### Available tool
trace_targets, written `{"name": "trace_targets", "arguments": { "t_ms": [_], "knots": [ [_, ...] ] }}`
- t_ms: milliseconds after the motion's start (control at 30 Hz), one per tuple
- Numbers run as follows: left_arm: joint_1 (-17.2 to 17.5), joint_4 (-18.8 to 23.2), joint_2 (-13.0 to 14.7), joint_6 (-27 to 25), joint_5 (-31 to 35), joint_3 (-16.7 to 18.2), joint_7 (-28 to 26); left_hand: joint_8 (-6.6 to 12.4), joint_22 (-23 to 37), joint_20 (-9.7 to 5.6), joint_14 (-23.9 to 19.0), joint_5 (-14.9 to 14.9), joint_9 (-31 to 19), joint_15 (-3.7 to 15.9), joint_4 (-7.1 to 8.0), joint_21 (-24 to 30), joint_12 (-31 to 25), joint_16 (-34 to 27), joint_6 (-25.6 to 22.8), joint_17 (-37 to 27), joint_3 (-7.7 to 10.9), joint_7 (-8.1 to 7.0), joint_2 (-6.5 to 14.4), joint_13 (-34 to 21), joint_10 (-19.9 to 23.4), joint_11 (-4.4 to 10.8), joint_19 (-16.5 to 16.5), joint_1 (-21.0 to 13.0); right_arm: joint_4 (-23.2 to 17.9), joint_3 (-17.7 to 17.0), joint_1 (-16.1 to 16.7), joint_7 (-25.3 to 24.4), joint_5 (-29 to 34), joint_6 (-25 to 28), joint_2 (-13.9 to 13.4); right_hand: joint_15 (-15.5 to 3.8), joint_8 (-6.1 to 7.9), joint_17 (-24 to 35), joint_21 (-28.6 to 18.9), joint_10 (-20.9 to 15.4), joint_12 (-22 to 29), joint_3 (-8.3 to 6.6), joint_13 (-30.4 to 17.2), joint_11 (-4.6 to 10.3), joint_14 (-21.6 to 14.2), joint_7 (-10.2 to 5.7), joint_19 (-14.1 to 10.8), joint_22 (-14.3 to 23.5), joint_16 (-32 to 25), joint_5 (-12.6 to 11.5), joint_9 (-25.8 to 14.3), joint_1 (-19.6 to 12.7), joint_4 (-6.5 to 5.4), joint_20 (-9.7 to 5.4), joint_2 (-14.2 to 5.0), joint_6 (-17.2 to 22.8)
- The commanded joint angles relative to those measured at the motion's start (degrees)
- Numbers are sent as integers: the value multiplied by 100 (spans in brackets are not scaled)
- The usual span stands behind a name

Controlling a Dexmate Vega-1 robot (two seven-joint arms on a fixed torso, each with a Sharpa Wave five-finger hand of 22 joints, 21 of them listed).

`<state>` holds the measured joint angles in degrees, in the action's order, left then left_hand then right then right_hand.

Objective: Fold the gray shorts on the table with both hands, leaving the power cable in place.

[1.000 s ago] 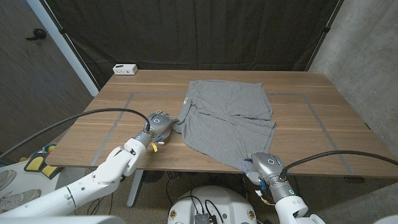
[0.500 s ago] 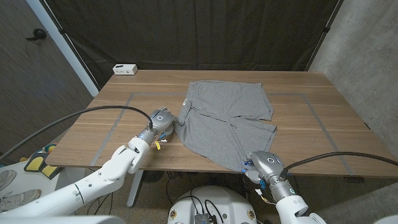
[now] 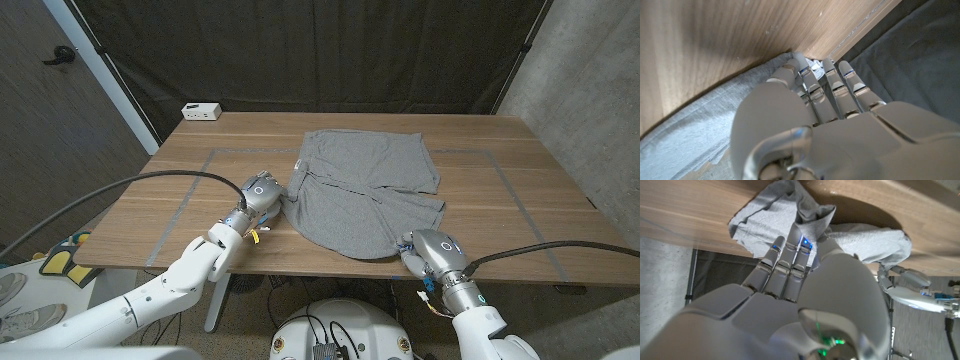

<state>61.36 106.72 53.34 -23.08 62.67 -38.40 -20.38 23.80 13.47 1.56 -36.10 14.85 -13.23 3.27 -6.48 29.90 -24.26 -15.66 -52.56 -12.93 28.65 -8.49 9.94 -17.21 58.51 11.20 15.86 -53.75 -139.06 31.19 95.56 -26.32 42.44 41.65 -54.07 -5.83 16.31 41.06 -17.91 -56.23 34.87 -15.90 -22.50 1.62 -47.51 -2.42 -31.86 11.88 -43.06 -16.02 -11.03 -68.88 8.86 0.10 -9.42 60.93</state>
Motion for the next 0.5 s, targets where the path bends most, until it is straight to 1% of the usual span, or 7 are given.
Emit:
{"name": "trace_targets", "arguments": {
  "t_ms": [33,167,200,233,300,367,500],
  "knots": [
    [203,314,96,-205,-163,305,-563,110,13,-2,-103,97,-177,969,49,47,-109,14,-308,-36,-7,250,-32,-338,122,61,-31,-85,-28,-337,158,-501,-273,-523,1,-484,-41,183,-55,-76,100,-2,-94,-18,-50,48,-60,35,-141,58,-2,-95,17,35,-2,63],
    [281,416,124,-201,-269,439,-799,246,24,-14,-255,226,-312,985,67,90,-255,-6,-329,-94,-19,273,-39,-524,155,54,-55,-142,-5,-400,148,-493,-351,-610,24,-491,-50,230,-61,-73,123,-4,-120,-21,-18,49,-55,39,-157,71,-1,-99,8,34,-8,81],
    [294,453,141,-197,-292,467,-808,269,26,-7,-278,249,-337,983,69,102,-277,-7,-328,-104,-24,288,-48,-559,150,52,-50,-151,-2,-375,129,-482,-291,-578,27,-494,-51,232,-65,-78,129,-7,-124,-14,-11,49,-60,39,-153,73,-1,-100,7,36,-9,83],
    [305,489,159,-191,-309,492,-811,284,27,-6,-294,264,-354,981,72,108,-292,-8,-327,-111,-27,282,-52,-582,146,51,-51,-155,4,-332,99,-465,-208,-519,49,-495,-53,237,-66,-69,132,-7,-131,-17,-14,49,-58,40,-153,77,-1,-95,2,39,-5,90],
    [317,545,194,-209,-283,523,-802,308,29,-9,-306,285,-377,984,70,117,-312,-4,-329,-119,-33,278,-64,-615,139,49,-53,-165,16,-386,105,-494,-286,-609,61,-490,-61,246,-70,-69,146,-14,-147,-6,-27,52,-56,42,-155,83,0,-100,3,42,-2,93],
    [337,583,211,-225,-281,560,-818,340,31,-9,-318,312,-406,986,68,128,-337,2,-340,-129,-37,263,-73,-654,133,48,-55,-179,31,-371,86,-509,-229,-624,63,-487,-69,268,-70,-61,156,-16,-161,12,-18,53,-45,43,-164,90,0,-100,-2,38,-4,93],
    [404,631,218,-250,-359,662,-911,370,34,-7,-324,345,-442,986,65,142,-365,14,-328,-140,-44,265,-89,-703,119,47,-58,-195,77,-429,103,-625,-279,-766,109,-495,-82,298,-80,-53,179,-20,-189,-5,-17,58,-45,47,-171,102,1,-93,-15,38,-6,100]
  ]
}}
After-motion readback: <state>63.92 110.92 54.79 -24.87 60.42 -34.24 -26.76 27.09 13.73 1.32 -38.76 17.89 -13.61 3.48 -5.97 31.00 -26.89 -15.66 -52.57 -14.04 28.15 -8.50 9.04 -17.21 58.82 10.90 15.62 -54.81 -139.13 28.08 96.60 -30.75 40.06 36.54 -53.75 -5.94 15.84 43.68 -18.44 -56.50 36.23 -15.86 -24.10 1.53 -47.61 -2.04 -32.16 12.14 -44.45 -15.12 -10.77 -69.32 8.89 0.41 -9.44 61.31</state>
